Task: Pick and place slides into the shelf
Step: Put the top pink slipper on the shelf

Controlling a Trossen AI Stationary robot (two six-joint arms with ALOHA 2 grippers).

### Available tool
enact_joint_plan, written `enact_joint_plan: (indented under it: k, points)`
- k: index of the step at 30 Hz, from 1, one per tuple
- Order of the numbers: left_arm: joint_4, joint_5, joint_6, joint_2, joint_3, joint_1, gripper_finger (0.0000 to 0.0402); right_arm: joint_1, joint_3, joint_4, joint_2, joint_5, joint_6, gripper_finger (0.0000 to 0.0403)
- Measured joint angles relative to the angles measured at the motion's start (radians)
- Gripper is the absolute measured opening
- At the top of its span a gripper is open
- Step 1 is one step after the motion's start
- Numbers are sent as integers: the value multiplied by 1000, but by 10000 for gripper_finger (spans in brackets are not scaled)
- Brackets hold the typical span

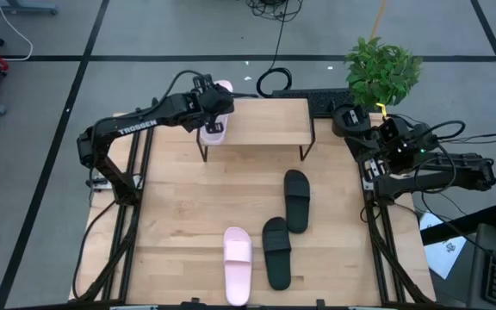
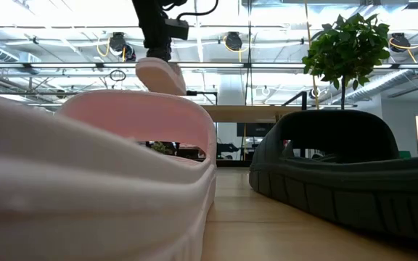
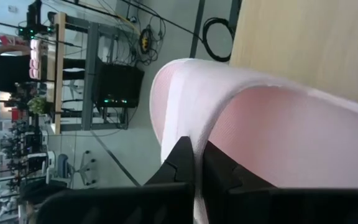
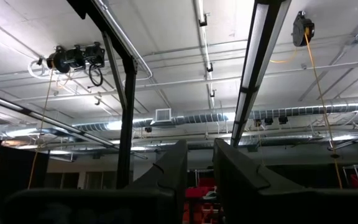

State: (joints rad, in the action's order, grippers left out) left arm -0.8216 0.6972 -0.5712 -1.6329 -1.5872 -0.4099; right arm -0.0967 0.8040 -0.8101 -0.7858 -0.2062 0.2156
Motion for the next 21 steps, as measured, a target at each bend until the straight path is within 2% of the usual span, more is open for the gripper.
enact_joint_plan:
  k: [11, 21]
  points:
    - [109, 16, -37, -2, 119, 0, 0, 0, 0, 0, 0, 0, 0, 70]
    - [117, 2, -7, -1, 122, -17, 0, 0, 0, 0, 0, 27, -1, 70]
